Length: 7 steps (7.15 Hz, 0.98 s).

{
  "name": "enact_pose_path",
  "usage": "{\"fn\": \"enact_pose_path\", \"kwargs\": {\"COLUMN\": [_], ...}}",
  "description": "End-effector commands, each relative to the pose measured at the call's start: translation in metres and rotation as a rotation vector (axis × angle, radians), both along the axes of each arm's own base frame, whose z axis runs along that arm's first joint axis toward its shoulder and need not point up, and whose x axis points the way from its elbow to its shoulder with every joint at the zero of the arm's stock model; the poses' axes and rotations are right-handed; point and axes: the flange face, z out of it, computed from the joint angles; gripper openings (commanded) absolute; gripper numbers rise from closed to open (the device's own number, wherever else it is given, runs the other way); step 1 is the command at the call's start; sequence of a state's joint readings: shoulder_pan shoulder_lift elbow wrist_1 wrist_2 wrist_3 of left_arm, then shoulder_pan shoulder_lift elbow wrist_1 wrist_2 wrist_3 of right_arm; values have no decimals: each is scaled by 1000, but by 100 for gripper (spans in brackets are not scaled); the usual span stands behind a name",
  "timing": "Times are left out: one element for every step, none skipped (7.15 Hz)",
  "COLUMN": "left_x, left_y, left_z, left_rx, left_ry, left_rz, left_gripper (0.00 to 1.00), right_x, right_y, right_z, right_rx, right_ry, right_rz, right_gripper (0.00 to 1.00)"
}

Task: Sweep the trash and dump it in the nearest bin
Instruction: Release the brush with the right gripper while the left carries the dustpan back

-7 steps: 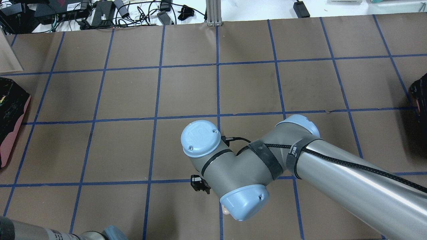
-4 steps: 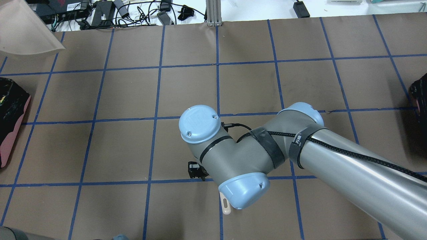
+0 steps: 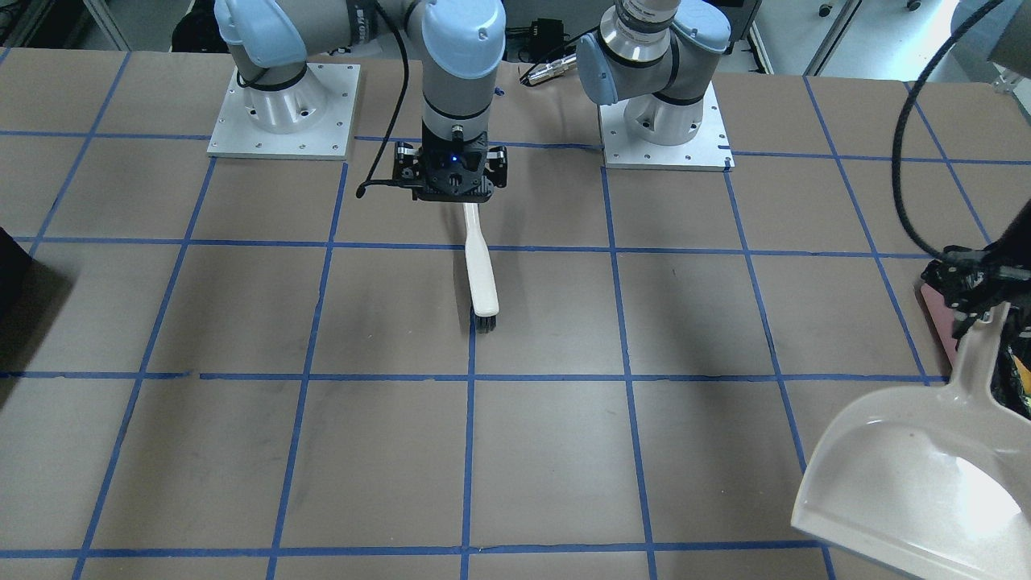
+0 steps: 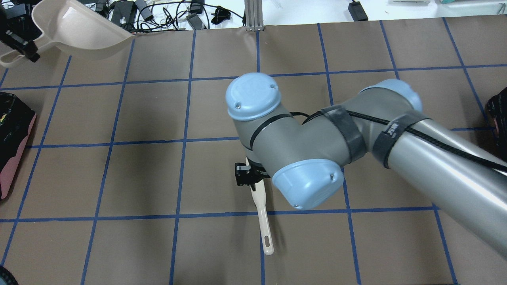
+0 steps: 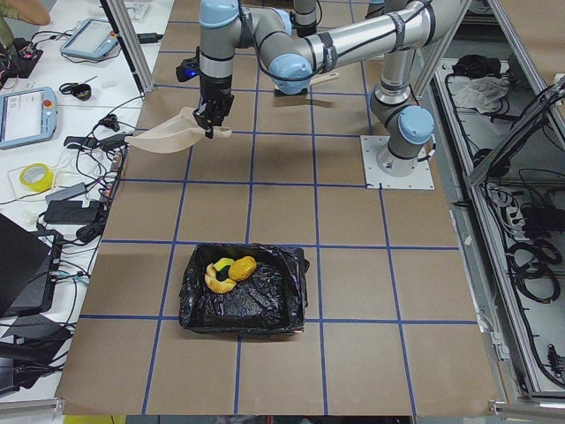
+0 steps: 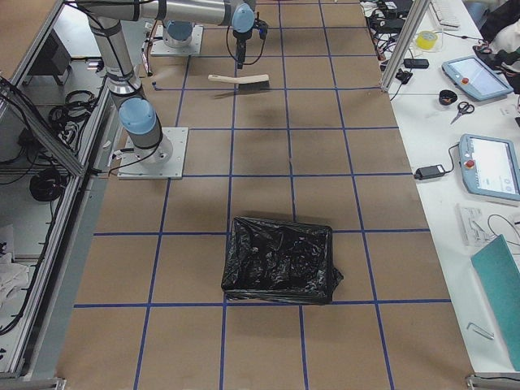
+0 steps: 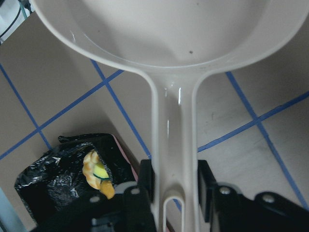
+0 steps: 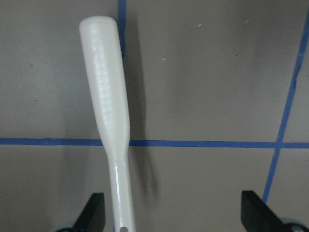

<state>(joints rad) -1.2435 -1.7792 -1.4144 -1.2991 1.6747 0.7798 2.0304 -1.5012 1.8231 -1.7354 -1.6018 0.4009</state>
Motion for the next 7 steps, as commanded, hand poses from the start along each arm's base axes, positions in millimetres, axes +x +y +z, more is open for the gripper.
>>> {"fn": "enact_pose_path", "kwargs": {"left_x": [-89, -127, -165, -196, -233, -271, -307], "left_y": [-6, -4, 1, 6, 11, 17, 23], "left_z": [-26, -41, -54, -62, -75, -92, -110], "left_rx": [-1, 5, 22, 32, 34, 27, -12], "left_ry": [61, 81, 133, 175, 187, 201, 224], "left_rz": [137, 180, 192, 221, 242, 285, 290], "left_gripper": [0, 0, 0, 0, 0, 0, 0], "right_x": [-68, -90, -112, -140, -176, -197, -200], "right_y": [-16, -30, -50, -72, -100, -128, -141], "right_z": [50, 62, 86, 118, 138, 147, 157], "right_rx": [-43, -55, -83, -101, -93, -68, -74], "right_ry": [30, 43, 36, 27, 20, 24, 16], "right_rz": [54, 34, -7, -10, -51, -95, -102], "right_gripper": [100, 100, 100, 100, 100, 100, 100]}}
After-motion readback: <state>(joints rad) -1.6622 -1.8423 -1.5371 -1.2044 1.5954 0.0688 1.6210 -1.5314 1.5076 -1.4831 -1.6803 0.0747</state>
